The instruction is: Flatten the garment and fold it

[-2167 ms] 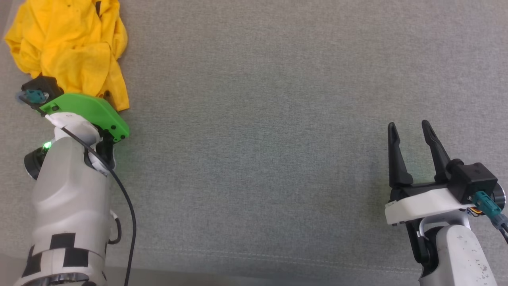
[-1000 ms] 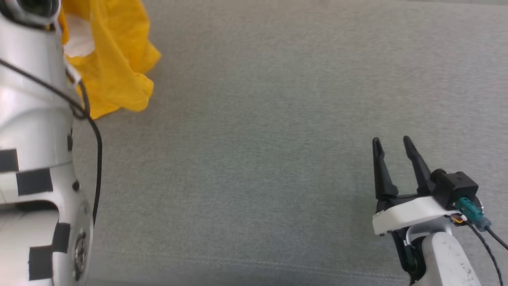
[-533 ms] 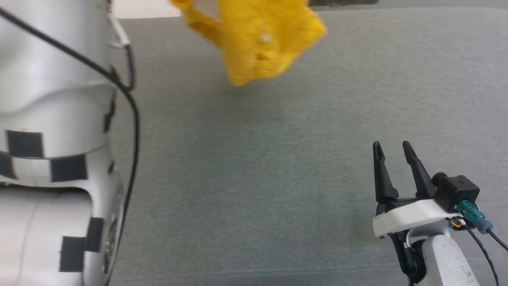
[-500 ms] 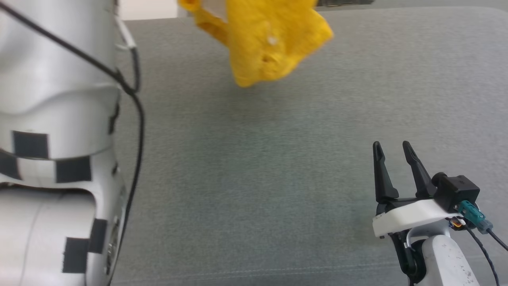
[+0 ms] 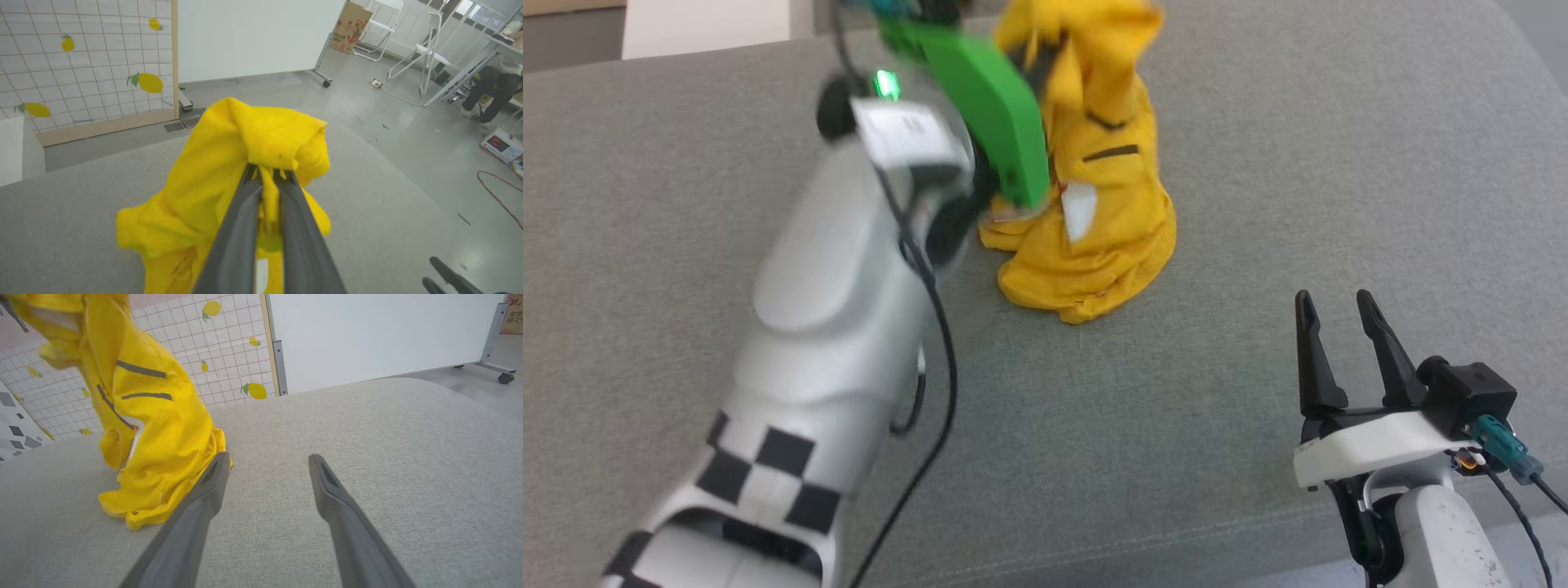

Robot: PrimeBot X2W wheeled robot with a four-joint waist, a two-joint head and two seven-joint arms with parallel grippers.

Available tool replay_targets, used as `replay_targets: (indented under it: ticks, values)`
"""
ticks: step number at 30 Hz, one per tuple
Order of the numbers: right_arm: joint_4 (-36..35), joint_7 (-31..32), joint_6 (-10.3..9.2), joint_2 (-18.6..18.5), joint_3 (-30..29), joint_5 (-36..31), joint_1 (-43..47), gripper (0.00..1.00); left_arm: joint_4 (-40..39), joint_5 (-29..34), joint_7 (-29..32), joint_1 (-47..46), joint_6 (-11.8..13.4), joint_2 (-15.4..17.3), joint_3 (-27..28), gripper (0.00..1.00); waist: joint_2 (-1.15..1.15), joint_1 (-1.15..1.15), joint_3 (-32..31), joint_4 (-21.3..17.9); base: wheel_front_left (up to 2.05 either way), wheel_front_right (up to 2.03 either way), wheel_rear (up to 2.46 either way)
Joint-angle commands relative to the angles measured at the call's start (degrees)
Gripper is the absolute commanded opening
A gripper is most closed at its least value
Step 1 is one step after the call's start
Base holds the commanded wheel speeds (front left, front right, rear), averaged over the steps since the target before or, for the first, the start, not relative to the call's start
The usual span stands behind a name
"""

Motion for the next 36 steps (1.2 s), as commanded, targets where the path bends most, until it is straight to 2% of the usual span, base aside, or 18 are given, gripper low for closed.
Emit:
replay_targets:
  ticks: [1,9,14,15,16,17,24,27,28,31,36]
  values:
    - [-0.42,-0.33,0.26,-0.02,0.14,0.42,0.18,1.0,2.02,1.65,-0.47,2.79,-0.11,0.3,-1.41,0.0,-0.01,0.0,1.57,-1.66,0.0,0.0,0.0]
    - [-0.52,-0.33,0.26,-0.02,0.32,1.08,-0.08,1.0,14.1,5.34,1.45,10.14,0.18,1.27,-7.47,0.0,-0.01,0.0,2.83,-3.75,0.0,0.0,0.0]
    - [-0.53,-0.33,0.26,-0.02,-0.14,1.12,0.26,1.0,18.0,3.26,3.21,11.81,0.03,0.8,-7.8,0.0,-0.01,0.0,2.4,-3.58,0.0,0.0,0.0]
    - [-0.53,-0.33,0.26,-0.02,-0.42,1.05,0.4,1.0,18.15,2.48,3.34,11.71,0.01,0.61,-7.54,0.24,-0.01,0.0,2.11,-3.27,0.0,0.0,0.0]
    - [-0.5,-0.33,0.26,-0.02,-0.49,0.97,0.49,1.0,18.1,1.68,3.4,11.54,-0.01,0.47,-7.12,0.86,-0.01,0.0,1.94,-3.08,0.0,0.0,0.0]
    - [-0.44,-0.33,0.26,-0.02,-0.51,0.9,0.56,1.0,17.77,0.36,3.26,11.3,-0.03,0.3,-6.26,1.0,-0.01,0.0,1.61,-2.82,0.0,0.0,0.0]
    - [-0.06,-0.34,0.26,-0.02,-1.23,0.21,1.29,1.0,11.51,-8.73,3.13,10.05,-0.21,-0.09,-0.02,1.0,-0.01,0.0,-1.39,-0.16,0.0,0.0,0.0]
    - [0.03,-0.34,0.26,-0.02,-1.55,-0.05,1.69,1.0,6.89,-12.96,0.31,10.46,-0.1,0.53,4.93,1.0,-0.01,0.0,-2.72,1.06,0.0,0.0,0.0]
    - [0.08,-0.34,0.26,-0.02,-1.73,-0.18,1.81,1.0,3.84,-14.33,-2.46,11.14,0.25,1.8,7.92,1.0,-0.01,0.0,-3.45,1.66,0.0,0.0,0.0]
    - [-0.02,-0.34,0.26,-0.02,-2.03,-0.37,1.91,1.0,-0.64,-14.32,-8.34,13.08,0.8,4.06,11.64,1.0,-0.01,0.0,-4.26,2.3,0.0,0.0,0.0]
    - [-0.34,-0.34,0.26,-0.02,-2.47,-0.87,1.91,1.0,-7.87,-7.12,-21.54,19.79,2.21,9.72,14.47,1.0,-0.01,0.0,-4.85,2.68,0.0,0.0,0.0]
